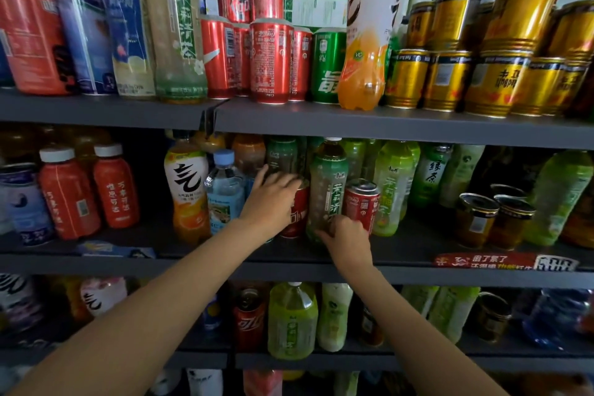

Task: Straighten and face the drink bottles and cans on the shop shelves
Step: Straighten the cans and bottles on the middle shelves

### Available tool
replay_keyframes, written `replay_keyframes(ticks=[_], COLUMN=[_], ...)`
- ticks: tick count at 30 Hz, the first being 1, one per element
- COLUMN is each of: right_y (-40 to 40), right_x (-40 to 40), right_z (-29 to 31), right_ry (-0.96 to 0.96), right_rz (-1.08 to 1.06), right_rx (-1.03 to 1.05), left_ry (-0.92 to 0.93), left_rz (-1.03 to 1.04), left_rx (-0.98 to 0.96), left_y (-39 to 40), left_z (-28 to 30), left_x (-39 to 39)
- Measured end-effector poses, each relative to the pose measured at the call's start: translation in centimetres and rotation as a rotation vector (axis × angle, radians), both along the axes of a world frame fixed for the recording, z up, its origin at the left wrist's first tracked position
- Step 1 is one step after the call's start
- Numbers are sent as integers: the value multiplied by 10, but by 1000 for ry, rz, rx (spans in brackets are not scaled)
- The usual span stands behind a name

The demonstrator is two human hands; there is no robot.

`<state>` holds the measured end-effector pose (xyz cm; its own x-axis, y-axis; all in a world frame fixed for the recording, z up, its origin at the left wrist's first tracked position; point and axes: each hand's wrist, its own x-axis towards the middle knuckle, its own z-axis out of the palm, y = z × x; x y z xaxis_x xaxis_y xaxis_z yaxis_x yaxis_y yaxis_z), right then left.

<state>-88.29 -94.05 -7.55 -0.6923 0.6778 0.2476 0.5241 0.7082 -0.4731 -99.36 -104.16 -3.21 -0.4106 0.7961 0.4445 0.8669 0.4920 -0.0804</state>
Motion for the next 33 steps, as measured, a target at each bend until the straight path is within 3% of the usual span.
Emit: replay_keyframes(ticks=[10,20,23,27,30,33], right_y=[2,14,14,5,1,-4], right_x=[-39,-47,-38,-42,-58,-75], right_z=[4,2,4,15,13,-1], right_ry=[-64,-134,-44,187,286,333], right_rz=[-46,81,144,273,237,144], right_rx=[55,-116,-163,-407,-586,-586], left_ry=[52,-58,-99,-100,-95,-143], left_rz=[-1,-46,-86,-69,-64,-55], left_rx=[-5,-77,6,271,283,334], left_y=[-1,-7,-9,-20,-31,-44], left_z=[4,13,12,9,3,0], left_x=[1,0,-1,-5,-12,-14])
